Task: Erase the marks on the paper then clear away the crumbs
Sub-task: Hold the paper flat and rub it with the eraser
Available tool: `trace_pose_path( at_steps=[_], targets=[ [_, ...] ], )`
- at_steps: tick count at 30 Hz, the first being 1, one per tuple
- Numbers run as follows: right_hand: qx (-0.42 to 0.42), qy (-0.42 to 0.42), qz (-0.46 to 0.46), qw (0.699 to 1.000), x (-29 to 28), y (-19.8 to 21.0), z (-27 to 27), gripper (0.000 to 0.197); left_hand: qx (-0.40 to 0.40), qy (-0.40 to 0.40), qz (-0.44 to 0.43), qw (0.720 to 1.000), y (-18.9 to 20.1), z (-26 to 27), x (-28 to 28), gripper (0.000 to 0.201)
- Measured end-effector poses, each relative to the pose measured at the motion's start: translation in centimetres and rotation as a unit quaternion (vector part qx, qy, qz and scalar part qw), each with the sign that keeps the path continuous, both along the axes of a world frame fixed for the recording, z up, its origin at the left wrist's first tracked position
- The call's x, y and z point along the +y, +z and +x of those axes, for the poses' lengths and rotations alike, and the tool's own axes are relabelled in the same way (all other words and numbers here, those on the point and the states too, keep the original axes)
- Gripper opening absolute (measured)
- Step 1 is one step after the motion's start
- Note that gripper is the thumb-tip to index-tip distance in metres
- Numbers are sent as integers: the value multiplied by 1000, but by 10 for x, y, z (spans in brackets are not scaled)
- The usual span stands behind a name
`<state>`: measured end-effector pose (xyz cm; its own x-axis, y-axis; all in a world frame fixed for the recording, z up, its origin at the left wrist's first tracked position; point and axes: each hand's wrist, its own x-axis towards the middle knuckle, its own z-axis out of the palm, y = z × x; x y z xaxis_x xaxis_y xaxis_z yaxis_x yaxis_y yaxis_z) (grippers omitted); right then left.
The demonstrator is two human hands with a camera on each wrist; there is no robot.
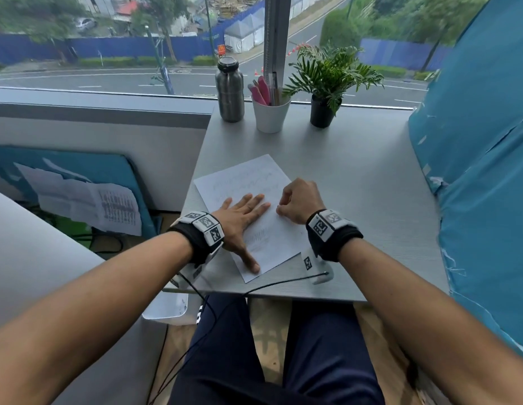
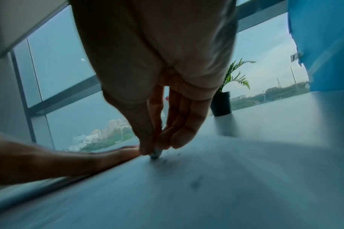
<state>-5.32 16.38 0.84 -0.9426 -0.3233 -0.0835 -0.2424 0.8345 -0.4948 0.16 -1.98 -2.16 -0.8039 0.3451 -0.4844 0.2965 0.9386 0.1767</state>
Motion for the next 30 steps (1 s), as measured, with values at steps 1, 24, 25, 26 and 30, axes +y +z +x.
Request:
trace_pose_path(
  at_steps=[1, 24, 25, 26, 30],
  targets=[
    [0, 8, -2, 1000, -3, -5, 9, 6, -3, 1, 1, 1000, 0, 0, 0, 155],
    [-36, 32, -48, 998, -17, -6, 44, 3, -18, 41, 3, 999, -1, 7, 13, 156],
    [-46, 39, -53, 997, -17, -4, 45, 5, -16, 40, 1, 999, -1, 7, 13, 156],
    [-52, 28, -55, 997, -14, -3, 38, 5, -16, 40, 0, 999, -1, 7, 13, 156],
    [-44, -56, -64, 995, -2, 0, 8, 6, -17, 49, -1, 999, -3, 7, 15, 155]
  ],
)
